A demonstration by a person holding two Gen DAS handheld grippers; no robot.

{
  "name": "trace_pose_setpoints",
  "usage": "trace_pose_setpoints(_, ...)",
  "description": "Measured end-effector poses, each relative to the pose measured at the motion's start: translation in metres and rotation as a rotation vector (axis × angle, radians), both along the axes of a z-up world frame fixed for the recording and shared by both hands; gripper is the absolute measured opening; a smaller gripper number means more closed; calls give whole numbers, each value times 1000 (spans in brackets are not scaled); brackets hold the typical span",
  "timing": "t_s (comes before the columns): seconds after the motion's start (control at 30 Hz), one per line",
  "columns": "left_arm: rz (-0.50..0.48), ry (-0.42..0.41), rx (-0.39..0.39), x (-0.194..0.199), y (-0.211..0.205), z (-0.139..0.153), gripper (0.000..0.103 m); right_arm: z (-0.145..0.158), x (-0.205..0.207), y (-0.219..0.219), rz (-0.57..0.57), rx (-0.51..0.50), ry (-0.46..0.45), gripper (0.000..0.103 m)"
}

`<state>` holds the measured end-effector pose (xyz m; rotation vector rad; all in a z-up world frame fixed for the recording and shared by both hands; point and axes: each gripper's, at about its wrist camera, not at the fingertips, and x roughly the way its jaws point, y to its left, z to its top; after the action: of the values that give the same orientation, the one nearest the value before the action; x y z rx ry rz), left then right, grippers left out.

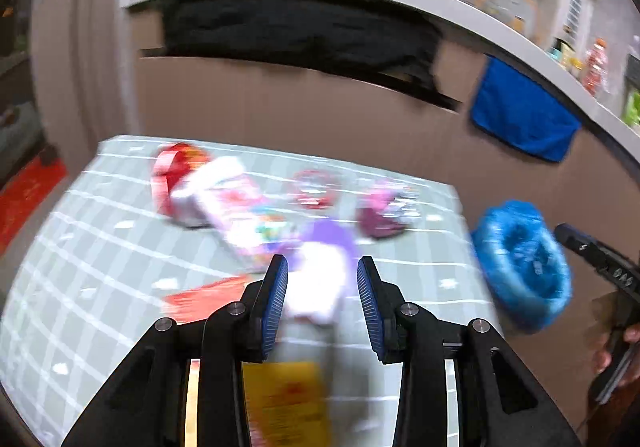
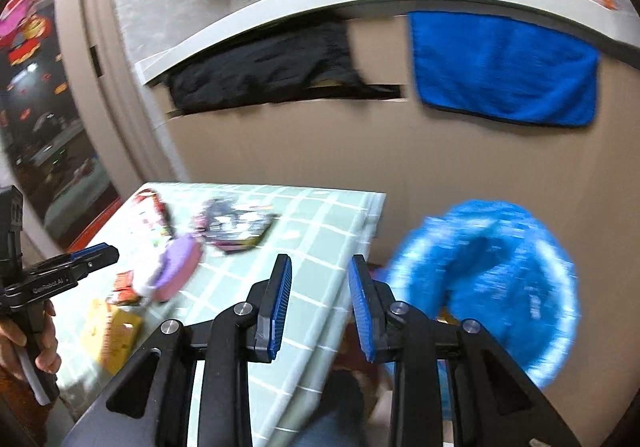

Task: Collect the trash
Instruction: 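Move both tools back to the table toward the red snack wrapper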

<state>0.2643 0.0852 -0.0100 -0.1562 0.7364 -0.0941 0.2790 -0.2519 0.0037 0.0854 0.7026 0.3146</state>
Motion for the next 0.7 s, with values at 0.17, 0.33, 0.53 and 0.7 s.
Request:
trace_pose_setpoints(0.17, 97, 15, -10, -14, 64, -12, 37, 0, 9, 62, 103, -5, 4, 28)
trace_pose_setpoints(0.33, 150, 35, -57, -19, 104, -27, 37, -7, 26, 117, 193, -58, 3, 28)
trace_pose_setpoints(0.53, 115, 54, -78, -11, 110, -39, 37, -17, 64, 171, 263, -130, 3, 28)
trace_pose_setpoints(0.7, 93, 50, -89, 3, 114, -40, 37, -24, 108, 199, 317, -194, 21, 32)
